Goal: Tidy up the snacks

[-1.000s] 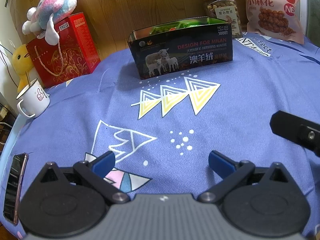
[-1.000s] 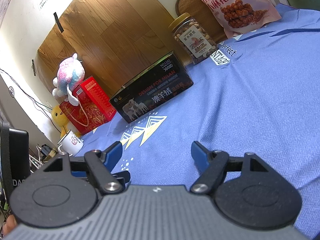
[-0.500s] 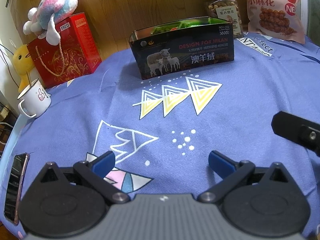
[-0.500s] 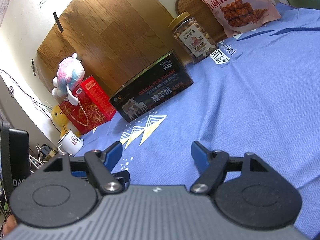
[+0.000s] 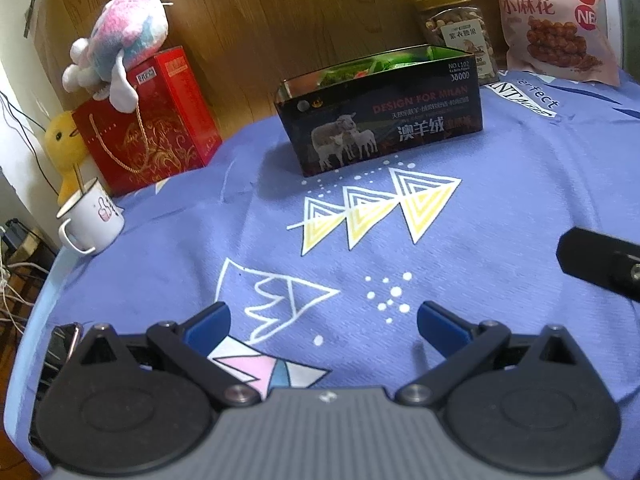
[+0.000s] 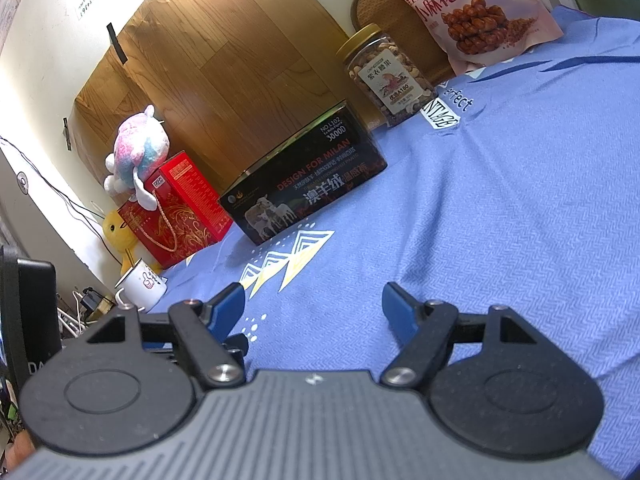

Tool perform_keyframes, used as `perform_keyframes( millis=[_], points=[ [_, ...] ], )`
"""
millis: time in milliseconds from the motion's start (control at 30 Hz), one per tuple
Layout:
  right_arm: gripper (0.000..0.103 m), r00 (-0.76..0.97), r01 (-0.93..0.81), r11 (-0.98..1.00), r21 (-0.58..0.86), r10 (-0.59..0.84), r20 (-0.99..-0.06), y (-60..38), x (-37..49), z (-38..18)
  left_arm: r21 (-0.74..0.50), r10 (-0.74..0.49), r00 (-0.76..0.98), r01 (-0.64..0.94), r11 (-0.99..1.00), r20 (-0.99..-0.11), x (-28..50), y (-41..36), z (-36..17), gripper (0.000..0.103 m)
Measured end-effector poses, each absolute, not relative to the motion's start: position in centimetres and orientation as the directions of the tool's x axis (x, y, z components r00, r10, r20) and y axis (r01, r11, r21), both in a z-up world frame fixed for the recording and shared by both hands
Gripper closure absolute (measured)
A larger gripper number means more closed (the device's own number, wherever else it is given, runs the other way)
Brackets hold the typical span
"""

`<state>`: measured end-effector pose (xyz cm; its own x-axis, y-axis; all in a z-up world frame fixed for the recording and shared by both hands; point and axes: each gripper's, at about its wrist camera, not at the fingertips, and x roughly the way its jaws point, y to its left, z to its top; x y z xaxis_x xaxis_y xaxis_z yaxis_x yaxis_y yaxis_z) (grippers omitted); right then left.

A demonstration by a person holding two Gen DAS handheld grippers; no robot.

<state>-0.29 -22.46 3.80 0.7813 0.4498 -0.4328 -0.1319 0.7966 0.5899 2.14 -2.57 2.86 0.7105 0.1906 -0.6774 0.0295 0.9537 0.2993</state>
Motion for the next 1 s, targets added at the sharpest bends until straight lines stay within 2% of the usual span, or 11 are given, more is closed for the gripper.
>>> perform_keyframes(
  millis=[400, 1000],
  points=[
    [0.025, 0.781, -0.132, 0.796, 0.59, 0.45, -0.433, -22.48, -0.27, 3.8, 0.323, 0.197, 0.721, 0.04, 0.945, -0.665, 2.01, -2.98, 2.8, 0.0],
    [0.025, 0.781, -0.128, 0.795, 0.593, 0.449, -0.434, -22.45, -0.3, 3.53, 0.266, 0.149, 0.719, 0.051, 0.963, -0.678, 1.78, -2.6, 3.22, 0.0]
  ],
)
